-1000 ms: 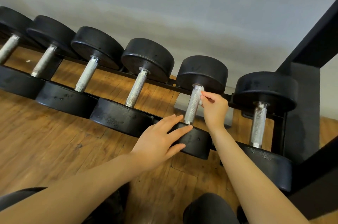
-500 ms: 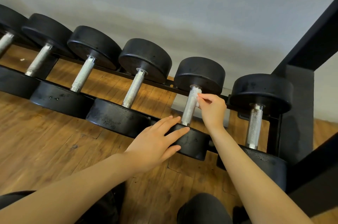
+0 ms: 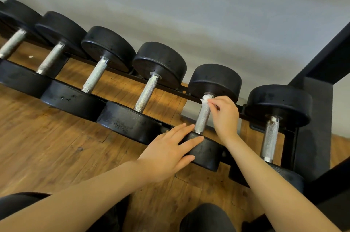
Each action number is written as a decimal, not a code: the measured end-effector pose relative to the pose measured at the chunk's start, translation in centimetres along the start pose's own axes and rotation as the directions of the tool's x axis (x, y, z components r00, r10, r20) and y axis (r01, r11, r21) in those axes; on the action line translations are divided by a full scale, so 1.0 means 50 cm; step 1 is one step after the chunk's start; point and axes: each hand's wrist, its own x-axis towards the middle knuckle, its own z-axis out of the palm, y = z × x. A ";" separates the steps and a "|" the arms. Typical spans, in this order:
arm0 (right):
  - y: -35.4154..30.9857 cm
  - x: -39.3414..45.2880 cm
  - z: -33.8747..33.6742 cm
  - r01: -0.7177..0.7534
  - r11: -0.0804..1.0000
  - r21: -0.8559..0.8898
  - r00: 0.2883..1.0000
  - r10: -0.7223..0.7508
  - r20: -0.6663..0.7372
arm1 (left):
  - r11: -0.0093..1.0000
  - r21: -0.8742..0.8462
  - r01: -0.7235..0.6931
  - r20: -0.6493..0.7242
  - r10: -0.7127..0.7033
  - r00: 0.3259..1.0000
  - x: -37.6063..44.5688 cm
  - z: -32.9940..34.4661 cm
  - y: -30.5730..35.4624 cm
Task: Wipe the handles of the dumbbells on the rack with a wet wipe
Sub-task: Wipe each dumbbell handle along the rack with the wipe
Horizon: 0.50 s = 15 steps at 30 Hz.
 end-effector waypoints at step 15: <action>-0.024 0.009 -0.015 0.217 0.949 -0.227 0.965 -0.174 0.196 | 0.985 0.135 -0.105 -0.182 0.129 0.975 0.003 0.011 -0.022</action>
